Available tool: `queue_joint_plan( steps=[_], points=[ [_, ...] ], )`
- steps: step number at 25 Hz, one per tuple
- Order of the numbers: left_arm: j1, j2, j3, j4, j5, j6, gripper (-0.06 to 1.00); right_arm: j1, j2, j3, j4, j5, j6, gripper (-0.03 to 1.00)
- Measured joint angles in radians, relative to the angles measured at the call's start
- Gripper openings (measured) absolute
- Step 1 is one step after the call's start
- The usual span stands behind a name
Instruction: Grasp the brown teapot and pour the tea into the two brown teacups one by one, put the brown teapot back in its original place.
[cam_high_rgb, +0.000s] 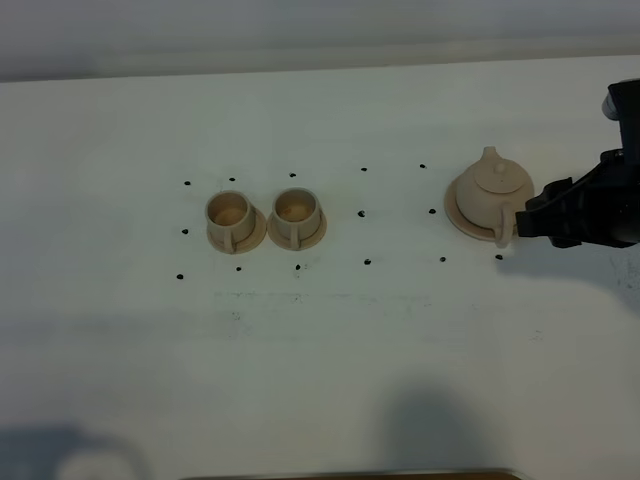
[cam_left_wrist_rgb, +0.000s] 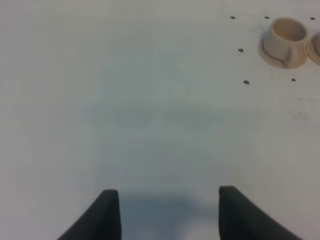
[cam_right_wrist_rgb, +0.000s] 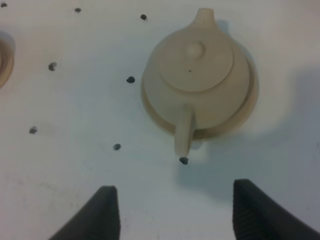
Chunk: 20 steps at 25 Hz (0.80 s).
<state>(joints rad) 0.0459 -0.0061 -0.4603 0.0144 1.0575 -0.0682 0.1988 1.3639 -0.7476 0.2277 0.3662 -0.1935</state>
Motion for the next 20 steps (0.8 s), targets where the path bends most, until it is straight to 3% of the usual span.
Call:
queue_joint_plan(
  steps=[14, 20],
  points=[
    [0.000, 0.000, 0.000, 0.000, 0.001, 0.000, 0.50, 0.043, 0.121, 0.000, 0.007, -0.045, -0.048, 0.48],
    [0.000, 0.000, 0.000, 0.000, 0.001, 0.000, 0.50, 0.044, 0.202, -0.034, 0.007, -0.087, -0.019, 0.48]
  ],
)
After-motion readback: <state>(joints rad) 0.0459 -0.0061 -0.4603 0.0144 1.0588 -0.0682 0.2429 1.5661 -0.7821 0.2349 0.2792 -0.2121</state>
